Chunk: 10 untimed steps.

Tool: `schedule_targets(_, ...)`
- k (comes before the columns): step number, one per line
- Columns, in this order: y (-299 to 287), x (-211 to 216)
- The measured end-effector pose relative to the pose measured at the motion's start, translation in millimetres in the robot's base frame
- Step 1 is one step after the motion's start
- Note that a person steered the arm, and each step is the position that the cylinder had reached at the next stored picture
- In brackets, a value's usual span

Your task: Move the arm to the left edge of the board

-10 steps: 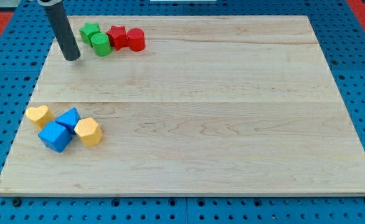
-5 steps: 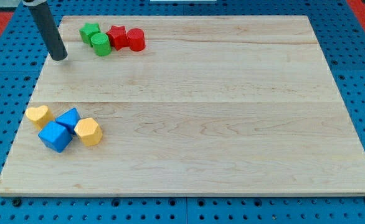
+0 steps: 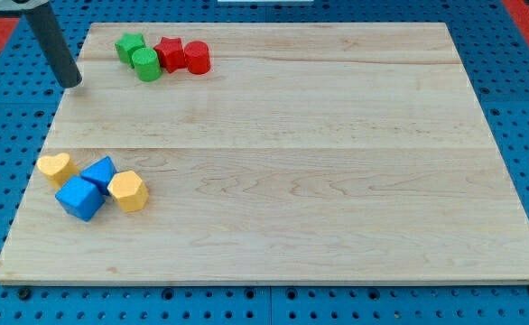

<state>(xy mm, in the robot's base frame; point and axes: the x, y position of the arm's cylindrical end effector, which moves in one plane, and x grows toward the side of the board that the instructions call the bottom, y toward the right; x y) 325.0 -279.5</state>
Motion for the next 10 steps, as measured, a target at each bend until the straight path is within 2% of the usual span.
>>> schedule_targets(4, -11, 0)
schedule_targets(5, 17, 0)
schedule_targets(6, 20, 8)
schedule_targets(7, 25, 44)
schedule_targets(8, 30, 48)
schedule_targets(10, 30, 35)
